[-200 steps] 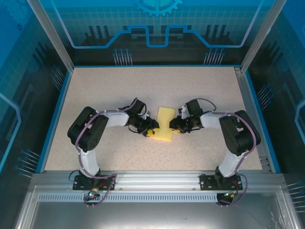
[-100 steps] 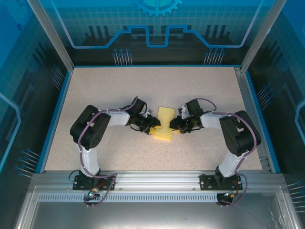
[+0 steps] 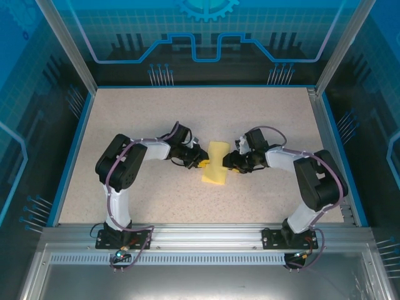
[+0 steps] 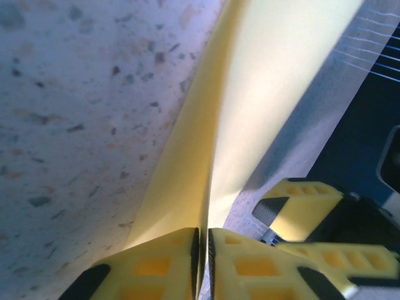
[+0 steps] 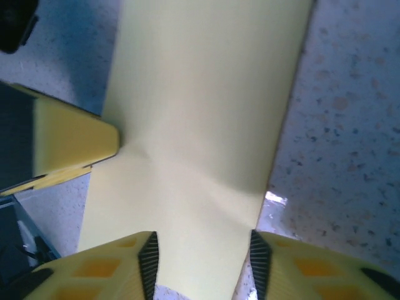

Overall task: Fold a paper plane with a square sheet of paper (pick it up from the middle)
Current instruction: Third fold the triangle at the center of the table.

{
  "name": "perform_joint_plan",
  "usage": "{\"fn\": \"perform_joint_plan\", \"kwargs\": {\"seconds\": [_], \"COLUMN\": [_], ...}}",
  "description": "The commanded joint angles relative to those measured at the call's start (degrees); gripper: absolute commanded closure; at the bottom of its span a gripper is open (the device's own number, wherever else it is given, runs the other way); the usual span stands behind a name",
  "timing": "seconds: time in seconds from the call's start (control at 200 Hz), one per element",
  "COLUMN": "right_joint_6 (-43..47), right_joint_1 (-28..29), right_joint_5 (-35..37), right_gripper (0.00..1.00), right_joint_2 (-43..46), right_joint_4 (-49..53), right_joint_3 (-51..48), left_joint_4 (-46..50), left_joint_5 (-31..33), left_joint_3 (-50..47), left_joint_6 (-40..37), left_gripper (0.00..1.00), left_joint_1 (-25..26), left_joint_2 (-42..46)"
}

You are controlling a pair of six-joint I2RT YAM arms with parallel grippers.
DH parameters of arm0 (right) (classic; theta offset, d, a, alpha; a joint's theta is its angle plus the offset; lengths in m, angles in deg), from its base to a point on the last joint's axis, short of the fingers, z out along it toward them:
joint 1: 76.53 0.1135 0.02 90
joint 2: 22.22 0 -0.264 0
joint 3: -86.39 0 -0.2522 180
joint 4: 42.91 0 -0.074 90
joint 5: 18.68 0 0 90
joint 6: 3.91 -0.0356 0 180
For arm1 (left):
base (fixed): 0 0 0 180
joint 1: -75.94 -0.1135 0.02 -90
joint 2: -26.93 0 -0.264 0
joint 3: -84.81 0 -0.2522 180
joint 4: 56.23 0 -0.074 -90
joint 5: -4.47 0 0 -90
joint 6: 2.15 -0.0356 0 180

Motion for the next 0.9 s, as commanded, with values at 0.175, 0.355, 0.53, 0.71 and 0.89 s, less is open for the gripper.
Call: {"fn": "perform_joint_plan", "kwargs": {"seconds": [0.175,0.355,0.53,0.71,0.89], "right_joint_6": [8.9,11.4,13.2,14.0,14.4], "right_joint_1": [11.9,21.9,26.5,30.0,31.9], "right_joint_5": [15.6,28.7,32.3,38.2,42.4], "right_gripper": [0.38,0.37,0.36,0.36,0.39], "right_joint_2": [9.6,10.6,8.9,3.8,-0.1], "right_joint_4": [9.0,9.2,9.8,13.5,16.6], "right_joint_3": [2.8,3.5,6.5,12.1,15.4], "left_joint_4": [1.7,3.1,3.5,3.8,4.0], "left_joint_5": [-2.0,-2.0,-1.9,-2.0,-2.0], "left_joint_3": [2.6,2.9,2.9,3.0,3.1], "left_joint_6": [-0.3,-0.9,-1.0,-1.3,-1.3], "left_gripper": [0.88,0.88,0.88,0.88,0.88], "left_joint_1": [-0.4,-0.4,-0.4,-0.4,-0.4], "left_joint_2": [0.1,0.8,1.1,1.3,1.6]}}
